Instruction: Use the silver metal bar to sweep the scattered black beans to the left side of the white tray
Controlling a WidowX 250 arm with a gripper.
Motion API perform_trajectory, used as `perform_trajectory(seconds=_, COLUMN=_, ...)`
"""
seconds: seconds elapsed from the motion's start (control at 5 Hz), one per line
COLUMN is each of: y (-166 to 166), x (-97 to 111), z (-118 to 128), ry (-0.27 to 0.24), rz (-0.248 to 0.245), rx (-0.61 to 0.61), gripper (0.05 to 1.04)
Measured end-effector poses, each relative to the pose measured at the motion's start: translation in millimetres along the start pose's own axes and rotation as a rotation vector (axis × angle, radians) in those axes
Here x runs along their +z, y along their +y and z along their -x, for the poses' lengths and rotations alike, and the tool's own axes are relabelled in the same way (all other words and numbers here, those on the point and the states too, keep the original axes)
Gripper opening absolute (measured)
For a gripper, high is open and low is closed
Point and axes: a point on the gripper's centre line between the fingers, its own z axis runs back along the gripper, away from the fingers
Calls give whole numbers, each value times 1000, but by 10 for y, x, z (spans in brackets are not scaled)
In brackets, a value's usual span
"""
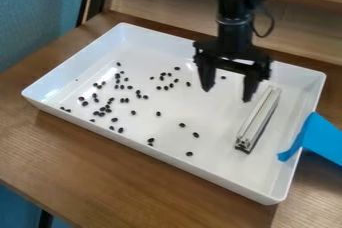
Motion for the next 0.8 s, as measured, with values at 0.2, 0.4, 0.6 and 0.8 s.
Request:
perform_trajectory(seconds=0.2, y=-210, x=-65, z=43, ry=6, rz=6, rx=-13, gripper=1001)
perform_trajectory(seconds=0.4, y=-267, x=-72, z=41, ry=-3, rz=12, rx=3, gripper=1001)
perform_trajectory(seconds=0.6, y=-344, x=-135, z=18, ry=-23, rz=-25, rx=-22, gripper=1000)
perform_trajectory(seconds=0.8, y=-323, x=-194, z=-22, ry=-35, rz=-94, rx=-40, gripper=1001)
